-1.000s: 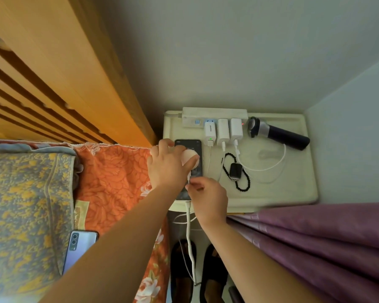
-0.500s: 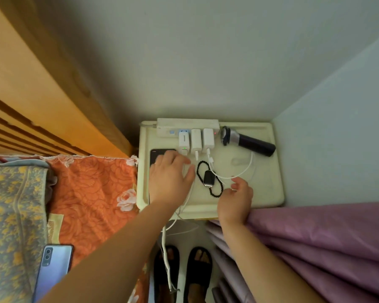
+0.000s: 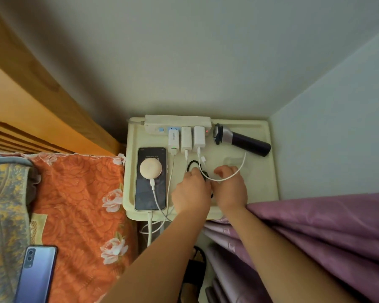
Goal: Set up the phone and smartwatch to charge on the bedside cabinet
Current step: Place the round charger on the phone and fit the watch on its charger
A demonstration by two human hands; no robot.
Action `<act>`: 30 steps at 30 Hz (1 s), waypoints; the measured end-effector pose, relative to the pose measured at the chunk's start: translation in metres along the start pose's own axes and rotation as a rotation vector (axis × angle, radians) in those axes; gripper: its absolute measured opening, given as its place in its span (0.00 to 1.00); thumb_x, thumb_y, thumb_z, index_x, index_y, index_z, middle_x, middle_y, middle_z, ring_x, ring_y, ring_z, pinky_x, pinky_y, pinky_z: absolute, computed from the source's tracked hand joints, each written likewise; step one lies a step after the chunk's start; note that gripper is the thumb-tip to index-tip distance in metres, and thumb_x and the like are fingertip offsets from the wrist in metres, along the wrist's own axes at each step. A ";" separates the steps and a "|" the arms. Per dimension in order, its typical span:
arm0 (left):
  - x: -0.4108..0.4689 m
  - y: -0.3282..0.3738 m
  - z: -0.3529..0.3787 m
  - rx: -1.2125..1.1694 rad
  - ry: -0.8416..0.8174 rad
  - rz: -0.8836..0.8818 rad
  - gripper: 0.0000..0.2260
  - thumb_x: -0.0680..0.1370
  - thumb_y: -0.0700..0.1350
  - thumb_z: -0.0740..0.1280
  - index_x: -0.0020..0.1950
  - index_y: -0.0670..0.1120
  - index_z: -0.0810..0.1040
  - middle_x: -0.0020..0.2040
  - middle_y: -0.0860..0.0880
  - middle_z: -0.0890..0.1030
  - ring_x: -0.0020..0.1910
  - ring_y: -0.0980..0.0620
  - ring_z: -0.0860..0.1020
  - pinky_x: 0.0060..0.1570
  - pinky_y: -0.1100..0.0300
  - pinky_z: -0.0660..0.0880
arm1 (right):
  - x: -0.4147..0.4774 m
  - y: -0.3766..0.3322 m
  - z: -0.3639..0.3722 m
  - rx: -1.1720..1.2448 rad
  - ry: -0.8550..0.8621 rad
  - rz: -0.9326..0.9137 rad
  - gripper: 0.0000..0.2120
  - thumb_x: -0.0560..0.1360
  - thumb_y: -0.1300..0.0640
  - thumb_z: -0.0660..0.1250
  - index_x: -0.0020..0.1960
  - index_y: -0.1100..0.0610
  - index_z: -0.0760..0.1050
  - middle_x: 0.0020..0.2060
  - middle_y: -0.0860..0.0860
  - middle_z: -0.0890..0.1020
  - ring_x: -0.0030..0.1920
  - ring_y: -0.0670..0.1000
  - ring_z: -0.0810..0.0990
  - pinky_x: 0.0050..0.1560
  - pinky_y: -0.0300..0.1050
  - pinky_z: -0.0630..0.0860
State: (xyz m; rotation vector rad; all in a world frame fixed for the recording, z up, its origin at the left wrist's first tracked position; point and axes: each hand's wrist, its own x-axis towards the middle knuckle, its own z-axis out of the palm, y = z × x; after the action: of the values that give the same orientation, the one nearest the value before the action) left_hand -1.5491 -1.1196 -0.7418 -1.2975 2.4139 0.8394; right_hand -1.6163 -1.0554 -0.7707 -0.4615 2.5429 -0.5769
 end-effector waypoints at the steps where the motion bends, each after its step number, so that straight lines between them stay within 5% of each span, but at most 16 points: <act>1: 0.003 0.002 0.001 0.009 0.008 -0.017 0.11 0.80 0.49 0.59 0.58 0.44 0.70 0.56 0.45 0.77 0.51 0.40 0.80 0.39 0.55 0.69 | 0.001 0.000 -0.001 -0.011 -0.007 0.002 0.11 0.72 0.58 0.65 0.54 0.56 0.77 0.55 0.53 0.78 0.52 0.56 0.78 0.44 0.47 0.75; 9: 0.011 0.019 0.010 -0.047 0.014 -0.157 0.09 0.79 0.40 0.60 0.59 0.42 0.70 0.59 0.43 0.73 0.52 0.39 0.79 0.42 0.53 0.70 | 0.007 0.000 -0.013 -0.119 -0.162 0.049 0.10 0.73 0.53 0.64 0.39 0.58 0.80 0.41 0.54 0.83 0.41 0.57 0.81 0.37 0.44 0.74; 15: 0.002 0.022 -0.001 -0.113 -0.024 -0.159 0.10 0.74 0.48 0.63 0.51 0.44 0.76 0.54 0.45 0.73 0.46 0.41 0.79 0.40 0.55 0.71 | 0.006 0.015 -0.029 0.181 -0.091 0.069 0.03 0.71 0.58 0.66 0.43 0.56 0.74 0.37 0.50 0.80 0.41 0.53 0.79 0.34 0.40 0.67; 20: -0.030 0.018 -0.015 -0.199 -0.034 -0.185 0.17 0.71 0.57 0.65 0.53 0.46 0.77 0.53 0.48 0.72 0.45 0.44 0.79 0.43 0.54 0.76 | -0.019 0.011 -0.035 0.408 -0.154 0.029 0.14 0.76 0.64 0.63 0.60 0.54 0.71 0.41 0.51 0.81 0.43 0.50 0.80 0.42 0.36 0.72; 22: -0.045 0.013 -0.028 -0.243 -0.003 -0.208 0.19 0.70 0.59 0.66 0.51 0.47 0.78 0.51 0.49 0.73 0.44 0.45 0.78 0.44 0.54 0.76 | -0.036 0.006 -0.040 0.458 -0.220 0.027 0.15 0.76 0.67 0.60 0.61 0.57 0.73 0.44 0.53 0.81 0.43 0.51 0.80 0.48 0.40 0.76; 25: -0.070 0.000 -0.059 -0.301 0.063 -0.239 0.15 0.67 0.57 0.65 0.47 0.50 0.79 0.48 0.50 0.75 0.43 0.47 0.78 0.42 0.55 0.76 | -0.068 -0.003 -0.054 0.501 -0.362 0.115 0.17 0.76 0.68 0.57 0.61 0.58 0.75 0.37 0.53 0.76 0.34 0.50 0.75 0.40 0.45 0.74; 30: -0.119 -0.027 -0.122 -0.519 0.142 -0.234 0.10 0.66 0.55 0.67 0.39 0.50 0.79 0.39 0.50 0.81 0.38 0.50 0.79 0.39 0.55 0.76 | -0.145 -0.020 -0.086 0.516 -0.439 0.154 0.09 0.72 0.46 0.62 0.40 0.45 0.81 0.34 0.53 0.80 0.38 0.61 0.79 0.47 0.62 0.80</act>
State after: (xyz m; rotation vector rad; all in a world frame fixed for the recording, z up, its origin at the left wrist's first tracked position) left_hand -1.4569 -1.1258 -0.5964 -1.8350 2.1545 1.4022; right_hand -1.5376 -0.9852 -0.6373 -0.1763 1.9018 -0.9220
